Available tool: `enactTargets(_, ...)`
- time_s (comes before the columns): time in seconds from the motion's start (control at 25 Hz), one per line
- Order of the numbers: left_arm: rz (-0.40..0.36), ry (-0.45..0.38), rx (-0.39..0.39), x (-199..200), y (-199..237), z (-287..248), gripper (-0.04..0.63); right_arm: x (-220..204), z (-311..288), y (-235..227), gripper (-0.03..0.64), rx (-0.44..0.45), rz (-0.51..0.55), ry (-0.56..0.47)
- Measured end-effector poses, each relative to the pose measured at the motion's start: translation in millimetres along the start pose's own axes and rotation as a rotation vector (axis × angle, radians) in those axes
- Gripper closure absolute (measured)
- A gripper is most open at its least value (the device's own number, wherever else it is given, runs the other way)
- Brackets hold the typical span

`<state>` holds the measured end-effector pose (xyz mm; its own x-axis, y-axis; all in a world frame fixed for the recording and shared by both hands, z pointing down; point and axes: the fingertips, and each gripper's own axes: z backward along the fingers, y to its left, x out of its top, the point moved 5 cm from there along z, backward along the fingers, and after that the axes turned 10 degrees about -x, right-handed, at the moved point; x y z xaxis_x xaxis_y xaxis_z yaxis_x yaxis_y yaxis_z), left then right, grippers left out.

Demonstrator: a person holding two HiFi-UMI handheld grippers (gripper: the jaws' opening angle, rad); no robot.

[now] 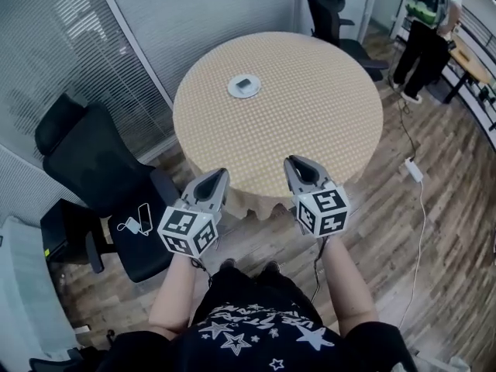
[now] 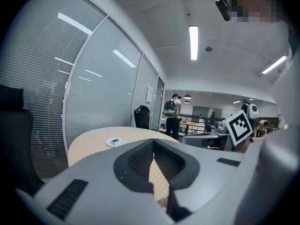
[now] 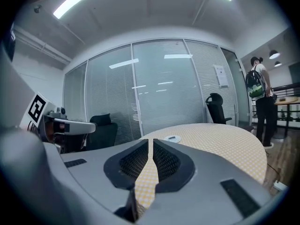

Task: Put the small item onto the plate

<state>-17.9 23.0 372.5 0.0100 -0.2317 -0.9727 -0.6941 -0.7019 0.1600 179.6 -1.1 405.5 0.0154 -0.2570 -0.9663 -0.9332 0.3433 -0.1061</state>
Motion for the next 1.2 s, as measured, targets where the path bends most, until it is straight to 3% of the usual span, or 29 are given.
enactTargets(0.32, -0.015, -0.061, -0.095, 17, -17, 5, 0.589, 7, 25, 8, 0.571, -0.055, -0.011, -0.025)
enactTargets(0.76, 0.009, -0.078, -0.115, 11, 5, 88, 0.590, 26, 41, 90, 0.571, -0.076, 0.010, -0.072)
enactTargets(1.2, 0.020, -0.095, -0.162, -6, 16, 168, 0.591, 4, 71, 161, 0.571, -0.145, -0.014, -0.055)
